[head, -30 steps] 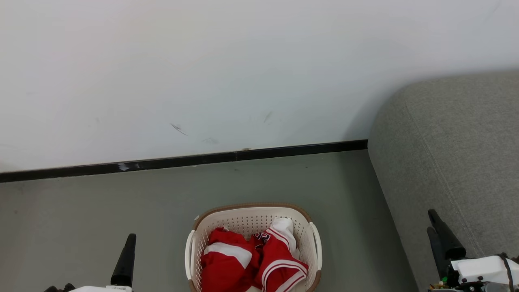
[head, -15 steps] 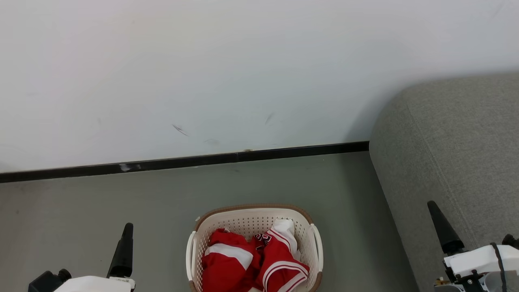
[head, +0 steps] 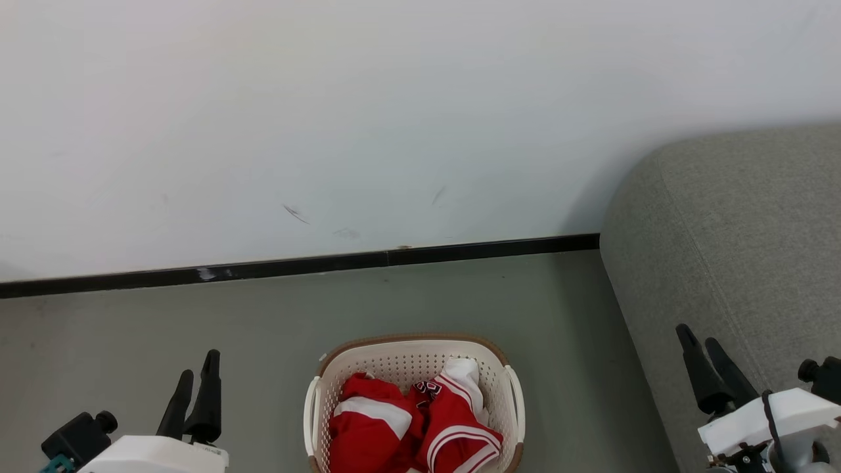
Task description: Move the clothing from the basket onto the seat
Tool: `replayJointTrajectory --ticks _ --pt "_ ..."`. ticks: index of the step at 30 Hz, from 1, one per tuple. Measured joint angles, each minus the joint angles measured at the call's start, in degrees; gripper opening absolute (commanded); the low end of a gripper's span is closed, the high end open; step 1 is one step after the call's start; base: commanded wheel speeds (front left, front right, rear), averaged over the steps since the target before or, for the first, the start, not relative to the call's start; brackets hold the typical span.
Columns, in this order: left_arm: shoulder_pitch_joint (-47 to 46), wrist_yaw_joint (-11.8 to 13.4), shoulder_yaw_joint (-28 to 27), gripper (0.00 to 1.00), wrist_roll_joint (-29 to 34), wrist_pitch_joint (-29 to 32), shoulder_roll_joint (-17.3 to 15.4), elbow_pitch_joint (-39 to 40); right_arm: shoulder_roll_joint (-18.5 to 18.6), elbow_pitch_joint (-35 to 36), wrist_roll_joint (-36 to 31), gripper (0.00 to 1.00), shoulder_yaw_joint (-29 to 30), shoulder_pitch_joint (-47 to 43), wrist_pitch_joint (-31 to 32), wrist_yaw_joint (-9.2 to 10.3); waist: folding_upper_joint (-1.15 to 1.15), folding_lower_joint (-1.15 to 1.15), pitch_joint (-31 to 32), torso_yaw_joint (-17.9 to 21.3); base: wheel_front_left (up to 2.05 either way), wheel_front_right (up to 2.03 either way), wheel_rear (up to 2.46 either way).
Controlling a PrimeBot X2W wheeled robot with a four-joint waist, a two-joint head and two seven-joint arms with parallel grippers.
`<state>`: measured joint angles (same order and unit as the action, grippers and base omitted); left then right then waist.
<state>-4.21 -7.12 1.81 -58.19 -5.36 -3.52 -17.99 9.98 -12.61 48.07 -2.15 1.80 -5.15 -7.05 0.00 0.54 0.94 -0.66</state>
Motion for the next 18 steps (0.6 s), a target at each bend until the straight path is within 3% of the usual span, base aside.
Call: replayJointTrajectory --ticks 8,18 --pt "-0.1 0.0 0.7 1.0 10.2 -1.6 -0.5 0.1 0.6 0.0 -8.9 1.0 -0.6 0.0 -1.6 -0.01 0.0 -0.34 -0.1 -0.3 0.0 0.0 0.0" --pt "-0.1 0.9 0.9 1.0 22.5 -3.4 -1.1 0.3 0.6 -1.3 -18.7 1.0 -0.8 -0.1 -3.5 -0.01 0.0 -0.47 -0.6 -0.3 0.0 0.0 0.0"
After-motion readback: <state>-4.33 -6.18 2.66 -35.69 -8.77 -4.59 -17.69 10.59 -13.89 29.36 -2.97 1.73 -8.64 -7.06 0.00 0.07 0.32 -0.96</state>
